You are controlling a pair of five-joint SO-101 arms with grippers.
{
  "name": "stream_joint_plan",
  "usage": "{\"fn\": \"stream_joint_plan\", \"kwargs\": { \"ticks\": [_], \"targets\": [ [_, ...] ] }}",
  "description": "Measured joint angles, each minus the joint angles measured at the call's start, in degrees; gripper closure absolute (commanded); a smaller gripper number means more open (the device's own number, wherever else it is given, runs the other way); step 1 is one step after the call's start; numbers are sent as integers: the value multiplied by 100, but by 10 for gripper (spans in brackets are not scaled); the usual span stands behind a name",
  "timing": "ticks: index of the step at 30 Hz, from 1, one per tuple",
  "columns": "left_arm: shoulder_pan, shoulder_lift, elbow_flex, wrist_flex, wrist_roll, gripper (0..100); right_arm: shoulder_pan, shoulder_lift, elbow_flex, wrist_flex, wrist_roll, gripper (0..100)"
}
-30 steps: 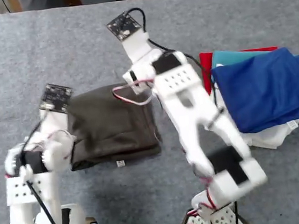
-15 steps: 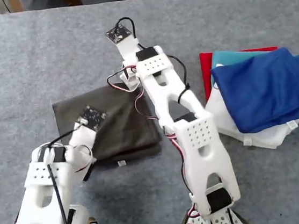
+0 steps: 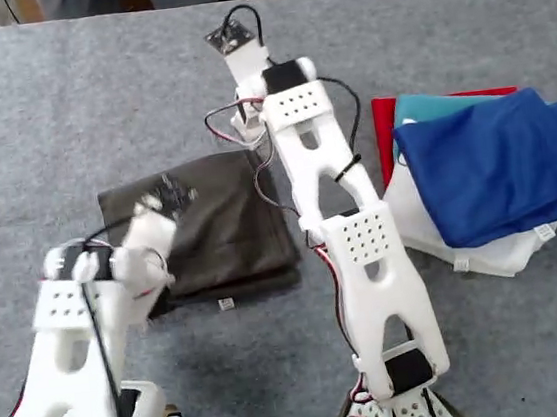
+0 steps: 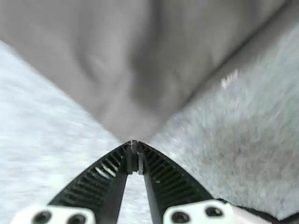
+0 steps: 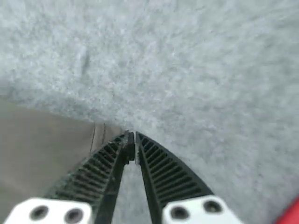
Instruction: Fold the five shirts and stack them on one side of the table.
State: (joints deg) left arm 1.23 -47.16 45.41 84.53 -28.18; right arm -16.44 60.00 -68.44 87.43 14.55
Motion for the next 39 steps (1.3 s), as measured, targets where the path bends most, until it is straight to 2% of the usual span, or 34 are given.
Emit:
{"fn": "stream_joint_plan", "kwargs": {
  "ticks": [3,5,8,14,18,22,28,31,39],
  "targets": [
    [-176,-580,-818,97,325,971,-9,0,-800,492,0,983],
    [-290,-580,-809,-229,800,971,-9,0,-1213,721,0,983],
    [-325,-237,-176,-800,1029,971,-9,26,-1398,870,0,983],
    [-387,484,1301,-1644,1064,971,-9,642,-1407,941,0,983],
    [-378,721,1829,-2251,1037,971,-9,1248,-1407,941,0,983],
    [-378,985,2207,-2479,686,971,-9,1618,-1732,941,0,983],
    [-378,1055,2198,-2479,598,971,-9,1758,-2435,958,0,983],
    [-378,1064,2013,-2233,598,971,-9,1758,-2488,1125,0,983],
    [-378,1064,62,-633,624,971,-62,844,-2497,1327,0,983]
  ]
}}
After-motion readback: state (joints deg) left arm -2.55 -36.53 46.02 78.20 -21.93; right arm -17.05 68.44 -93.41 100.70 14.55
